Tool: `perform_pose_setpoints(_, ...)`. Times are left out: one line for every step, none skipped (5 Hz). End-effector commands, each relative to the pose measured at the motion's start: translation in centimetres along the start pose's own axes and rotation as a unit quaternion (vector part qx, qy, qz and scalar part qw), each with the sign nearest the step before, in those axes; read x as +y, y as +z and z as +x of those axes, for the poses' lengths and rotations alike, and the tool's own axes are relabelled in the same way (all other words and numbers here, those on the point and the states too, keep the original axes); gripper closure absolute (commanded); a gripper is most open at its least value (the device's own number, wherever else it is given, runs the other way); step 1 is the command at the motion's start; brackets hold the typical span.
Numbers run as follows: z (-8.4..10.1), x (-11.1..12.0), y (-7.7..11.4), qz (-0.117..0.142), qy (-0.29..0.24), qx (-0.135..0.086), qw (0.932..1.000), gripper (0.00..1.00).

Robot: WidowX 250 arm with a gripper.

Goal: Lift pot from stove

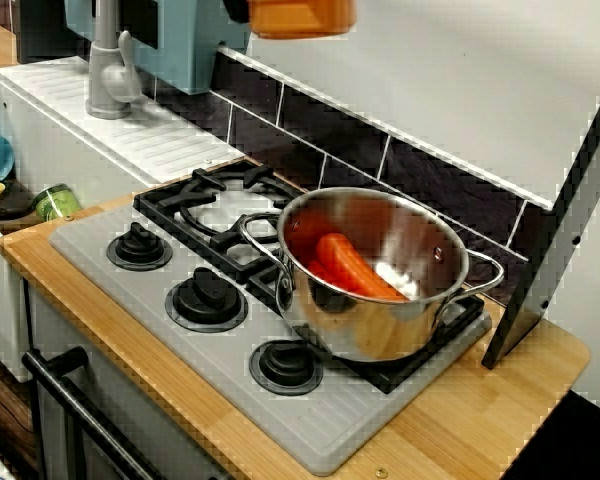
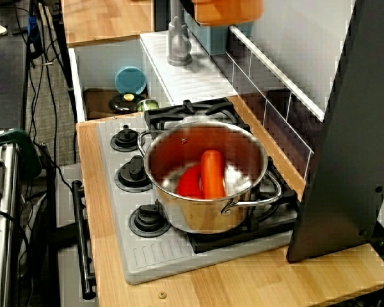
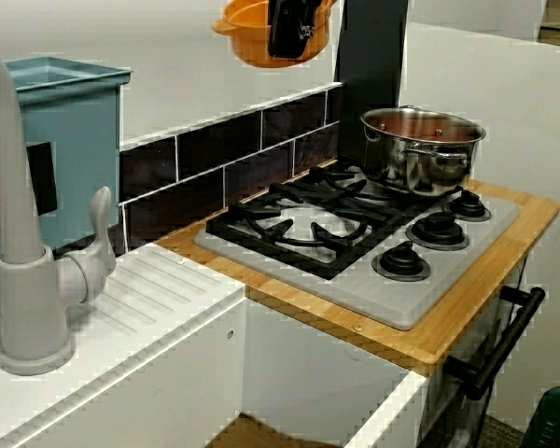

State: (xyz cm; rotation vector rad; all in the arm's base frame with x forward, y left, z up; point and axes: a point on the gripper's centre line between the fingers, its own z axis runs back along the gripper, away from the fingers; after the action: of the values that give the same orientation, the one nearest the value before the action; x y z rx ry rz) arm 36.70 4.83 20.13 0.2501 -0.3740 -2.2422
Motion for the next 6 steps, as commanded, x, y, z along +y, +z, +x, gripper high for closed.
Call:
perform_pose_setpoints(1.06, 1.36, 3.34, 0.033, -0.019, 0.018, 0.9991, 1.00)
perform_pose_setpoints(1.13, 1.62, 3.60, 0.036, -0.018, 0.017, 0.9990, 1.00)
perform_pose_setpoints(1.22, 1.71, 3.76, 0.038, -0.018, 0.019, 0.9989, 1.00)
perform_pose_setpoints(1.23, 1.67, 3.83, 0.040, -0.017, 0.020, 0.9989, 1.00)
perform_pose_setpoints(1.12, 1.57, 3.72, 0.039, -0.016, 0.023, 0.9989, 1.00)
perform_pose_setpoints(1.08, 1.55, 3.71, 0.039, -0.016, 0.024, 0.9988, 1.00)
